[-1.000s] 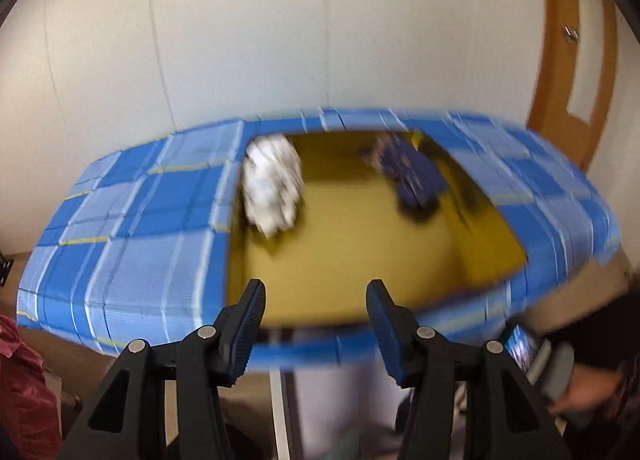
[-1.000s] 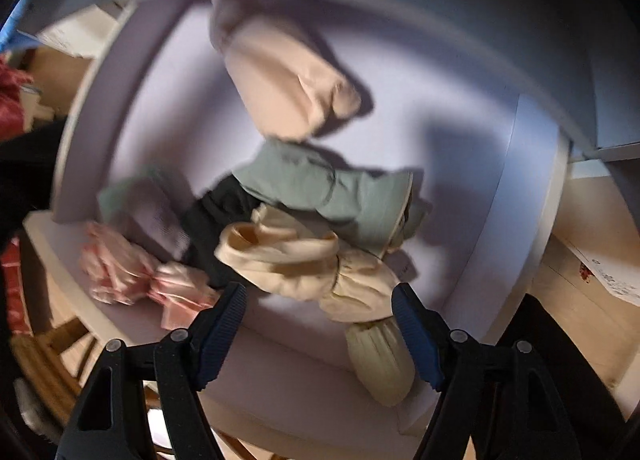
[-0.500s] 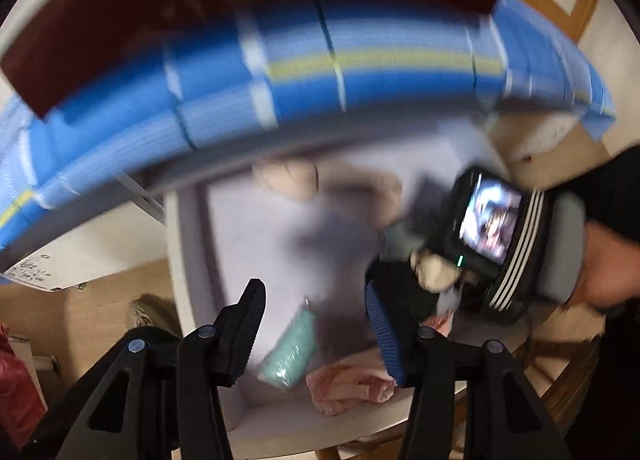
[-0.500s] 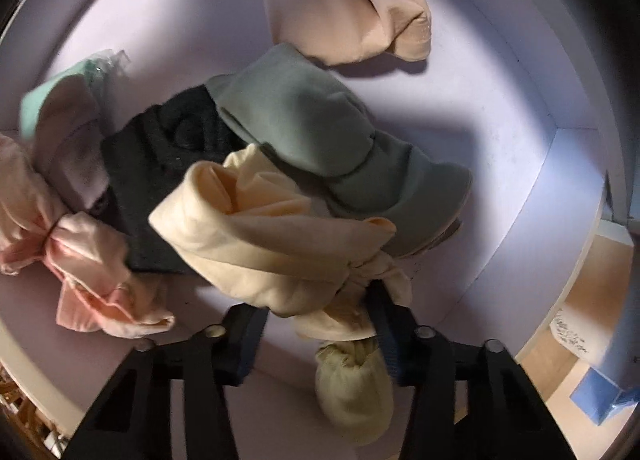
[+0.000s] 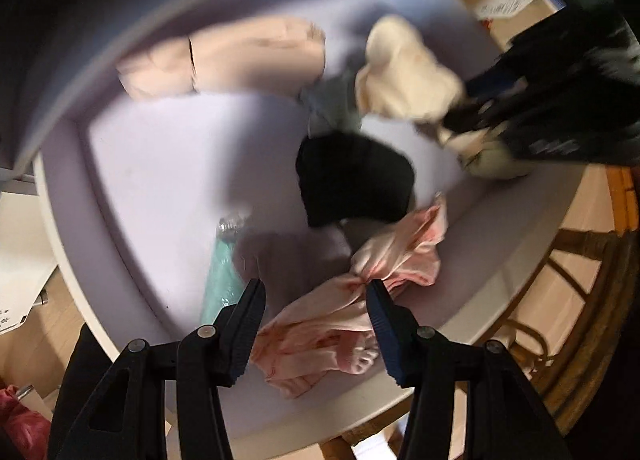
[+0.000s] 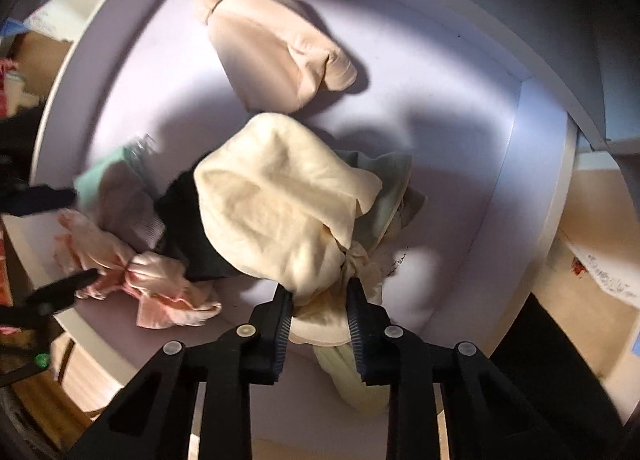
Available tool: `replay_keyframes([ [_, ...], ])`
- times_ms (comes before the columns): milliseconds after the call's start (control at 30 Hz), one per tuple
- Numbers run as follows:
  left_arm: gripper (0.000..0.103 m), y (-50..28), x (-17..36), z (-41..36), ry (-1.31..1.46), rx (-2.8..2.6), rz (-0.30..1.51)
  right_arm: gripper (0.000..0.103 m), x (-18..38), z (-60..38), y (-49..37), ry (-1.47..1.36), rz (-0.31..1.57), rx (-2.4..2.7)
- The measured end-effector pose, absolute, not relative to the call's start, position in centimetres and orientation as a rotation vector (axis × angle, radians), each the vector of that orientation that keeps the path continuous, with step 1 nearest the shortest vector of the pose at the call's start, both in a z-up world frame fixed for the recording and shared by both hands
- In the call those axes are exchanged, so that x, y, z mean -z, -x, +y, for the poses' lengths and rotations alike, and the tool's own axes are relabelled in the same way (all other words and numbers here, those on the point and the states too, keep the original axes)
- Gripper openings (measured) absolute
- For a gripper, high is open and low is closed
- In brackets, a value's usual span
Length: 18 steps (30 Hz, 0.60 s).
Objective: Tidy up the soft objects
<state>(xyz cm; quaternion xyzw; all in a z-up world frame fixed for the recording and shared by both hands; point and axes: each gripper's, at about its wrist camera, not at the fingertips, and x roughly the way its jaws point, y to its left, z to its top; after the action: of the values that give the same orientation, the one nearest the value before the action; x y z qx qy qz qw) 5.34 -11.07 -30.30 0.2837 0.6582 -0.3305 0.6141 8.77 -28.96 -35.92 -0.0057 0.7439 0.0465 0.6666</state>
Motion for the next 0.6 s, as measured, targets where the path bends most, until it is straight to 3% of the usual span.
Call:
replay_keyframes([
  [233,0.054,-6.3,33.3,-10.7,-0.612,0.764,1.635,0.026,35.6,-29.4,-9.3,-0.016,1.681,-0.108],
  [500,0.060,-9.5,33.5,-8.2,-0.674,0.491,1.505,0.026,34.5,-29.6,-9.4,-0.026,1.667,-0.097],
  [600,0.057,-11.3,32.4,-6.4,-0.512,0.435,1.522,0.026,33.9,-29.4,-9.1,-0.033,1.664,-0.098],
])
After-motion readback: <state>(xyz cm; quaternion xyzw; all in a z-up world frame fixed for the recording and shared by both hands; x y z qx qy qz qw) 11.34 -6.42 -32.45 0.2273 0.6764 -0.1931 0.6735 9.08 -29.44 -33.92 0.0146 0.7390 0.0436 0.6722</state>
